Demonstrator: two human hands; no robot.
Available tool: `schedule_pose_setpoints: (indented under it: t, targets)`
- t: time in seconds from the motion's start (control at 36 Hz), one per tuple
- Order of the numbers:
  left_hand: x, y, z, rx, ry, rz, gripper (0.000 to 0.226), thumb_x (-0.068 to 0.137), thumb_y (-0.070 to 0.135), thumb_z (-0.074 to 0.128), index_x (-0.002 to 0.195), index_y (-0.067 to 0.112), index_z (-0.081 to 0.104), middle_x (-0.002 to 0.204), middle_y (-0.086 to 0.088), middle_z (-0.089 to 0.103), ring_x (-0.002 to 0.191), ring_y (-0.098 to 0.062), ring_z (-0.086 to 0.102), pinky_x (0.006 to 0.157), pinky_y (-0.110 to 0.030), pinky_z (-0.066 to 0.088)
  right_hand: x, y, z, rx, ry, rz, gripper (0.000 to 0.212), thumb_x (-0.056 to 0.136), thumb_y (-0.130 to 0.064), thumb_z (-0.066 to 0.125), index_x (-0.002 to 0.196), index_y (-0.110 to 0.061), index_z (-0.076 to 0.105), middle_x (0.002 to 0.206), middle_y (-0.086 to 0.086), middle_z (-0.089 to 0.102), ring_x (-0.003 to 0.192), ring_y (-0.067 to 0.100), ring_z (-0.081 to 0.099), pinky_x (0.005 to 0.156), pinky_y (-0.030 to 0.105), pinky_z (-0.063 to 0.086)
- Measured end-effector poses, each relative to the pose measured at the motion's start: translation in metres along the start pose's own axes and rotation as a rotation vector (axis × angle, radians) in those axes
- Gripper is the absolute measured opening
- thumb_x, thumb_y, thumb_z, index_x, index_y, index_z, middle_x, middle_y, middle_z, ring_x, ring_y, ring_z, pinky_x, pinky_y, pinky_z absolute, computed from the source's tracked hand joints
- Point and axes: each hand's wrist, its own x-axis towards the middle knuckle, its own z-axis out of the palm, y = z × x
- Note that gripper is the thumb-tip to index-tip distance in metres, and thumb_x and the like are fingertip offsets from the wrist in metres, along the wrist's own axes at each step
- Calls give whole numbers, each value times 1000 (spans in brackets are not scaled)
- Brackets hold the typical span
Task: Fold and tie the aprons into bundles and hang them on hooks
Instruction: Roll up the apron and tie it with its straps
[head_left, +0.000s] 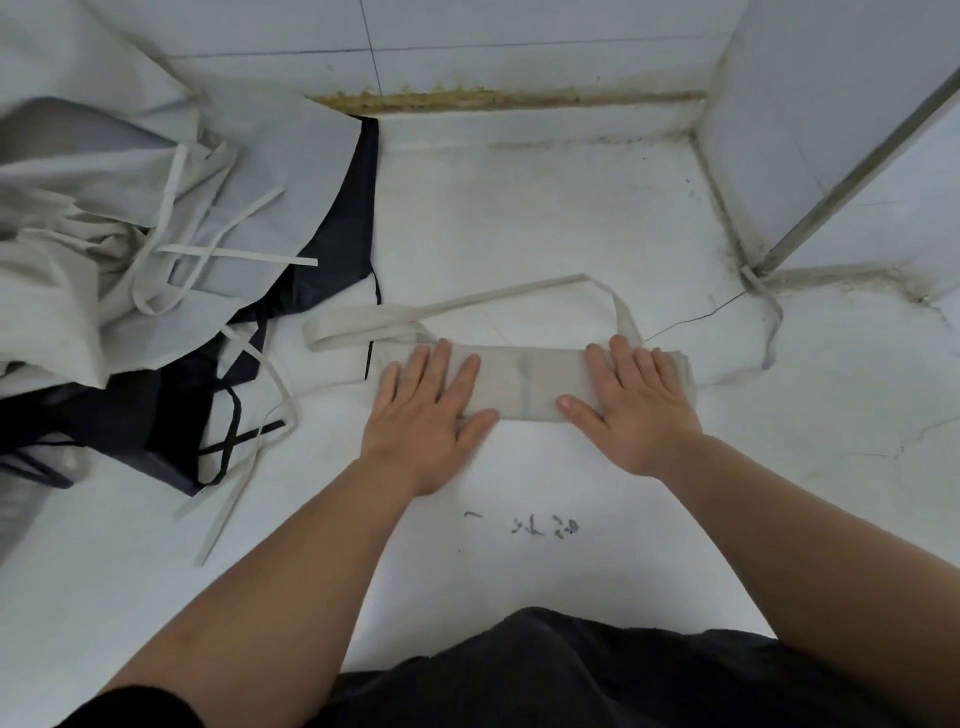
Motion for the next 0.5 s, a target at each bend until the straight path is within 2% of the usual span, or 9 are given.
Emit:
schedule_pose_setpoints:
  t: [0.08, 0.19, 0.28, 0.31, 0.36, 0.42, 0.44, 0.5]
  targets:
    - [-1, -6, 1, -57, 37, -85, 67, 95, 61, 10, 151, 32, -11, 158, 1, -23, 145, -18, -22, 117, -37, -15, -3, 3, 2, 10, 20, 68, 74, 94, -60, 11, 151, -15, -1, 158, 12, -3, 143, 27, 4, 118, 41, -7]
    - [-4, -18, 3, -121, 60, -137, 68, 97, 58, 13, 153, 25, -8, 159, 2, -20, 146, -15, -19, 118, -35, -11, -6, 7, 7, 2, 32, 172, 71, 97, -53, 12, 151, -9, -3, 158, 14, -3, 145, 28, 2, 119, 39, -6]
    - [-3, -20, 3, -186, 98, -135, 62, 101, 47, 16, 154, 19, -1, 161, 2, -12, 147, -14, -13, 119, -34, -7, -8, 5, 9, 17, 66, 256, 68, 99, -48, 12, 150, -5, 0, 158, 15, 2, 145, 29, 5, 119, 40, -2]
    - [-3, -20, 2, -219, 140, -132, 58, 103, 41, 19, 154, 16, 6, 162, 1, -4, 148, -16, -6, 119, -34, -4, -10, 3, 9, 18, 80, 277, 66, 99, -46, 14, 150, -4, 3, 157, 15, 4, 145, 29, 6, 119, 40, -2]
    - [-4, -21, 3, -311, 336, -106, 47, 102, 21, 35, 147, 6, 31, 157, -10, 24, 145, -28, 19, 117, -37, 11, -15, -1, 9, -4, 183, 277, 60, 100, -37, 26, 147, 0, 16, 154, 18, 17, 141, 33, 17, 119, 41, 0]
    - [-8, -18, 4, -380, 550, -144, 42, 88, 5, 56, 130, -1, 50, 138, -22, 45, 128, -41, 39, 108, -43, 27, -19, -7, 10, 4, 384, 245, 52, 92, -24, 53, 135, 0, 38, 140, 21, 40, 124, 38, 39, 111, 44, 16]
    - [-12, -14, 4, -412, 631, -215, 45, 81, 4, 64, 125, -1, 53, 132, -24, 47, 122, -43, 41, 104, -45, 30, -23, -10, 10, 30, 484, 267, 52, 85, -20, 63, 130, -2, 43, 132, 20, 47, 114, 38, 46, 103, 44, 24]
    - [-18, -7, 0, -479, 708, -408, 56, 73, 11, 74, 124, 1, 51, 130, -22, 44, 120, -43, 40, 99, -43, 30, -28, -16, 3, 176, 491, 433, 58, 83, -26, 66, 131, -6, 40, 129, 15, 46, 113, 36, 46, 94, 40, 29]
